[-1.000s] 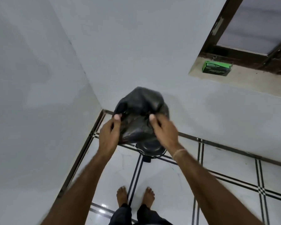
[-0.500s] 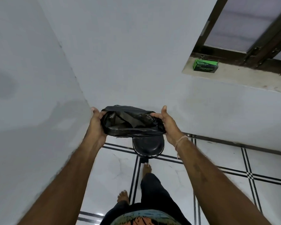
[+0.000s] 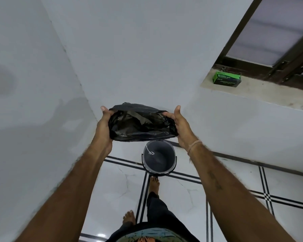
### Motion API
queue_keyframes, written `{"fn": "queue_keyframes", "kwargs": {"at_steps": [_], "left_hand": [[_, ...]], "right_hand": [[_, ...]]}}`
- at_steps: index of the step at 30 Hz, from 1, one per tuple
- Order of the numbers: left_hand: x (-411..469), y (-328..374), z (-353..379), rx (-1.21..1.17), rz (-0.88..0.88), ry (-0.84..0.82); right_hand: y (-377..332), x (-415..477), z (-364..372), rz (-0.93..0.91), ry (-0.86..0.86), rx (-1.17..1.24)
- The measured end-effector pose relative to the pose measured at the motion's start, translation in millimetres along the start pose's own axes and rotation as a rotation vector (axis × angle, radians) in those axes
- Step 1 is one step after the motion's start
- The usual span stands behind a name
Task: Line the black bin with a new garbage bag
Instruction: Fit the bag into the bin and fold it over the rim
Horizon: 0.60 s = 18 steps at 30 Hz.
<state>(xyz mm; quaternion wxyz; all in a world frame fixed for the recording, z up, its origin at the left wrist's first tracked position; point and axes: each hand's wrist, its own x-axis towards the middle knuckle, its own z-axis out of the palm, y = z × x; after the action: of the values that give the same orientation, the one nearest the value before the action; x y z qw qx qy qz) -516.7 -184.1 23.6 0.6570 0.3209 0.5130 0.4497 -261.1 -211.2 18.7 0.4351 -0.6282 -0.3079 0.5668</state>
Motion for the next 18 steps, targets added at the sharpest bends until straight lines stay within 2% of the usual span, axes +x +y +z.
{"fn": "queue_keyframes", "kwargs": {"at_steps": [5,10,16,18], "left_hand": [[4.8,-16.6,5.1,0.071,-0.035,0.014],[19.1,-60.4,16.9,0.158,-0.183,0.067],[73.7,-178.4,33.2,0.3,-0.401,0.042],[92.0,-225.9,35.3,0.332,-0.484,0.052]], "right_hand": [[17.3,6.4,-10.1,0.051,0.009,0.006],[57.5,23.2,-31.7,0.105,0.079,0.064],[162.7,77.4,-72.8,0.318,0.237,-0.004],[206.9,97.7,-88.7,0.397,0.241,-0.056]]}}
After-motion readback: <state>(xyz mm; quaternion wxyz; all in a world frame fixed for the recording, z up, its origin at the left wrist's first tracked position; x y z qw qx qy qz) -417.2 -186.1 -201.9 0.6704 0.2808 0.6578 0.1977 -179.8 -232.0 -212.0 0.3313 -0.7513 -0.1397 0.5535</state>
